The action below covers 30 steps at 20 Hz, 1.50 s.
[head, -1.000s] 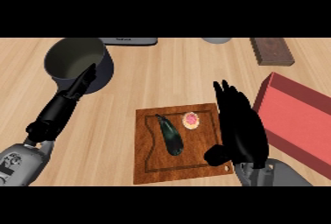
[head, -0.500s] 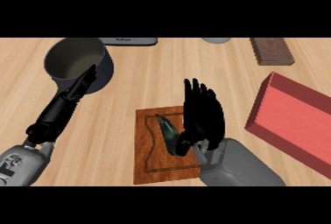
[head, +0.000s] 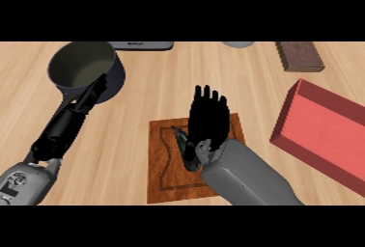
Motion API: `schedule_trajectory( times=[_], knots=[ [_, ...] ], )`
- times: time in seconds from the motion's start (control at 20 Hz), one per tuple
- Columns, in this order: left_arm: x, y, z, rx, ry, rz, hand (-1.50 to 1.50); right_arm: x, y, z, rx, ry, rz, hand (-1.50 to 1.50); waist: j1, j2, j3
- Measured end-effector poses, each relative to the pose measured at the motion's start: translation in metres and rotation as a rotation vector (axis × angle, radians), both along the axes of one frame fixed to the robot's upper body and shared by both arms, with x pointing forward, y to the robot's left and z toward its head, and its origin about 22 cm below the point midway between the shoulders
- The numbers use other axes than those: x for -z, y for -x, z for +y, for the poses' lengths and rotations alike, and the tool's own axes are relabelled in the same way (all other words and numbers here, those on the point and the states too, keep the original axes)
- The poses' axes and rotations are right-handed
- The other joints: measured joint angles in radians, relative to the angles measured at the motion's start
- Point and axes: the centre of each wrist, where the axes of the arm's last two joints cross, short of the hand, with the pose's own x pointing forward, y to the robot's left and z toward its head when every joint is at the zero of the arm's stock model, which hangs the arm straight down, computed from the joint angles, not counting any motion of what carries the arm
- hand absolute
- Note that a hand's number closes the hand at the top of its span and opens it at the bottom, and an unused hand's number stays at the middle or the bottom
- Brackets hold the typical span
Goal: Pick the cupcake from the cutting board and place it in the cardboard box
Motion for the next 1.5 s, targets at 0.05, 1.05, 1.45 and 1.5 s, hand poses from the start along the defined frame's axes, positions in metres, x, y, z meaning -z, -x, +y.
schedule_trajectory(
  times=[0.05,1.05,1.45,1.5],
  knots=[
    [0.0,-0.002,0.0,-0.004,0.001,-0.001,0.0,0.002,-0.001,0.001,0.001,0.012,-0.001,-1.5,-0.003,0.0,0.0],
    [-0.004,-0.003,0.002,-0.003,0.003,0.003,0.0,0.043,-0.018,-0.003,0.044,0.108,0.085,-1.5,-0.009,0.0,0.001],
    [-0.001,-0.001,0.004,-0.008,0.001,-0.001,0.0,0.062,-0.023,-0.011,0.074,0.124,0.121,-1.5,-0.008,0.0,0.001],
    [-0.003,-0.002,0.006,-0.008,0.001,-0.001,0.0,0.065,-0.024,-0.012,0.081,0.13,0.127,-1.5,-0.007,0.0,0.001]
  ],
)
